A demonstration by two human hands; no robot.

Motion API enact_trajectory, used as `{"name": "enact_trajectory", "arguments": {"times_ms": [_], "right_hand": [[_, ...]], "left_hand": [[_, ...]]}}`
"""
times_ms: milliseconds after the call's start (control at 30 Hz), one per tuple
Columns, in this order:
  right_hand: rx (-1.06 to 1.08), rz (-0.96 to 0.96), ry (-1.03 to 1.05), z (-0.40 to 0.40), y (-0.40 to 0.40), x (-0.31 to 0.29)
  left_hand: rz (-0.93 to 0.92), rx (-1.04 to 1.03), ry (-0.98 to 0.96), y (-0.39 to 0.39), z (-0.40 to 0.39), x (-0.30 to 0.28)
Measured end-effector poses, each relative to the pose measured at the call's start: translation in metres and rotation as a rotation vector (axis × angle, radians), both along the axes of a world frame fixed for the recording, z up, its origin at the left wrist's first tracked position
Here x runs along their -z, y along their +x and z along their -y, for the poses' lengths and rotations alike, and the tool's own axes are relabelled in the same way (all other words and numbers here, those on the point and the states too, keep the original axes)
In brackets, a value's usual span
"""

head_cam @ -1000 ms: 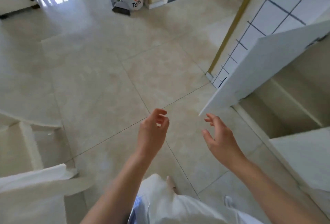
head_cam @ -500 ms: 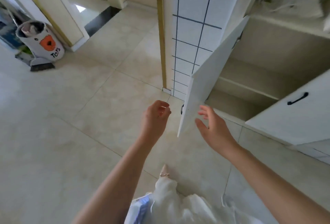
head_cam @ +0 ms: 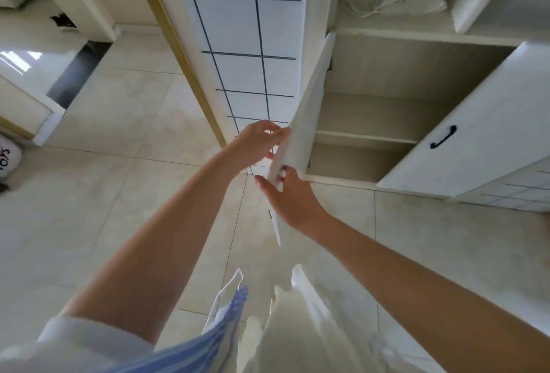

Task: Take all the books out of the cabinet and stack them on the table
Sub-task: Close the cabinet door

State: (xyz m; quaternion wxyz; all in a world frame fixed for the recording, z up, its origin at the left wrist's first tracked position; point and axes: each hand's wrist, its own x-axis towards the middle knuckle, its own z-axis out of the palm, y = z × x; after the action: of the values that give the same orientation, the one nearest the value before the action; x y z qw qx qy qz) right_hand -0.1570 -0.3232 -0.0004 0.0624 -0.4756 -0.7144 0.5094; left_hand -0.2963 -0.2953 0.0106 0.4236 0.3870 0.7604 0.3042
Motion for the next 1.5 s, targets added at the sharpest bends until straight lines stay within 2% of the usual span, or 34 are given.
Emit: {"name": "enact_trajectory", "arguments": {"times_ms": [133, 233, 500, 667, 767, 933, 1100, 1167, 1300, 1400, 1500], "right_hand": [[0.009, 0.103, 0.055, -0.003, -0.008, 0.005], [0.014, 0.093, 0.051, -0.003, -0.007, 0.008], [0.023, 0.035, -0.033, -0.01, 0.019, 0.007], [0.022, 0.0, -0.163, -0.024, 0.063, 0.001], [0.014, -0.007, -0.18, -0.038, 0.095, 0.0], [0.027, 0.008, -0.177, -0.066, 0.149, -0.001], [0.009, -0.013, -0.202, -0.105, 0.199, -0.003], [-0.046, 0.027, -0.159, -0.123, 0.219, -0.004], [-0.142, 0.218, 0.058, -0.159, 0.253, -0.007], [-0.144, 0.242, 0.207, -0.183, 0.275, -0.01], [-0.096, 0.24, 0.319, -0.21, 0.296, -0.005]], "left_hand": [[-0.053, 0.106, 0.007, 0.0, -0.02, 0.009], [-0.007, 0.128, 0.024, 0.0, -0.023, 0.018], [-0.233, 0.156, 0.127, 0.02, -0.026, 0.028], [-0.33, 0.14, 0.119, 0.058, -0.034, 0.028], [-0.32, 0.098, 0.092, 0.086, -0.045, 0.027], [-0.408, 0.079, 0.094, 0.135, -0.066, 0.029], [-0.436, -0.03, 0.14, 0.185, -0.088, 0.035], [-0.437, -0.083, 0.159, 0.204, -0.098, 0.037], [-0.415, -0.103, 0.119, 0.236, -0.129, 0.04], [-0.384, -0.073, 0.101, 0.236, -0.143, 0.042], [-0.525, -0.067, 0.203, 0.226, -0.156, 0.04]]}}
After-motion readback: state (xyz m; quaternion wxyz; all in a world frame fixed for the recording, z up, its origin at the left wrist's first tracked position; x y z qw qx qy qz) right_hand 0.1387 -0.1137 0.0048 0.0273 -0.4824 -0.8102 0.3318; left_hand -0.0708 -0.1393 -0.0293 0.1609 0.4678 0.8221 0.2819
